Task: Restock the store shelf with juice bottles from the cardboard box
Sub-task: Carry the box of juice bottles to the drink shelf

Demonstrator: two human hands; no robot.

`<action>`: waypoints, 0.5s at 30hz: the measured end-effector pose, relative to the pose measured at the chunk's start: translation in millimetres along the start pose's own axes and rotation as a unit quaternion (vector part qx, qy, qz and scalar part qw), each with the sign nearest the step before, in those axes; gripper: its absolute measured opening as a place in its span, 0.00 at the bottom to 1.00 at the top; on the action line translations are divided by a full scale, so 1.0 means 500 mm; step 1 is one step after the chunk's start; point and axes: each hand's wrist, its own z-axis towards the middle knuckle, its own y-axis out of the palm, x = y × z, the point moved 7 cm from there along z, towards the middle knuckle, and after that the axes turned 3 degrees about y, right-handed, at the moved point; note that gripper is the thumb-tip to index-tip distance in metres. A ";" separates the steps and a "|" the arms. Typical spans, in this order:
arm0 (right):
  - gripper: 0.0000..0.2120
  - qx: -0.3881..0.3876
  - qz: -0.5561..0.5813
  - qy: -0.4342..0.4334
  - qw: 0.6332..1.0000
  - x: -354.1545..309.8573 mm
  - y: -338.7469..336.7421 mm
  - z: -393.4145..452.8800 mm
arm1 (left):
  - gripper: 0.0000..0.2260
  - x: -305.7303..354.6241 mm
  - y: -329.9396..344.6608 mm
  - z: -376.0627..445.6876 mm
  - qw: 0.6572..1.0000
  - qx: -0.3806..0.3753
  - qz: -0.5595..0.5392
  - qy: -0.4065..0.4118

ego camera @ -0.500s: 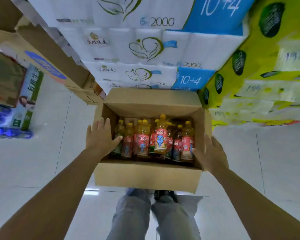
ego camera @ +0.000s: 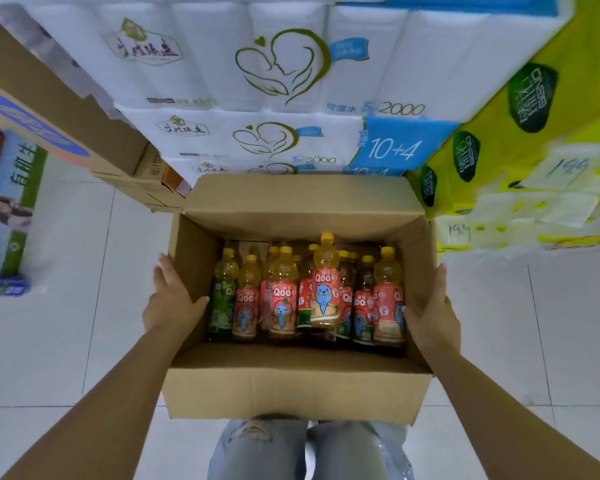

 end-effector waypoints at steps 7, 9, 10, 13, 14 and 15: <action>0.38 0.033 -0.016 0.026 0.999 0.004 0.005 0.024 | 0.35 -0.033 -0.001 0.062 0.993 -0.004 -0.118 -0.032; 0.31 0.032 -0.007 0.040 0.999 0.007 0.006 0.027 | 0.28 -0.041 0.008 0.070 0.988 -0.006 -0.143 -0.050; 0.25 0.033 0.000 0.051 0.998 0.008 0.006 0.032 | 0.26 -0.042 0.011 0.071 0.988 -0.004 -0.147 -0.055; 0.11 0.030 0.014 0.084 0.996 0.009 0.000 0.039 | 0.19 -0.044 0.014 0.073 0.990 0.005 -0.123 -0.065; 0.10 0.029 0.018 0.086 0.996 0.009 -0.001 0.039 | 0.17 -0.044 0.014 0.072 0.990 0.006 -0.119 -0.070; 0.10 0.028 0.021 0.085 0.996 0.007 -0.003 0.036 | 0.16 -0.044 0.013 0.069 0.990 0.008 -0.118 -0.074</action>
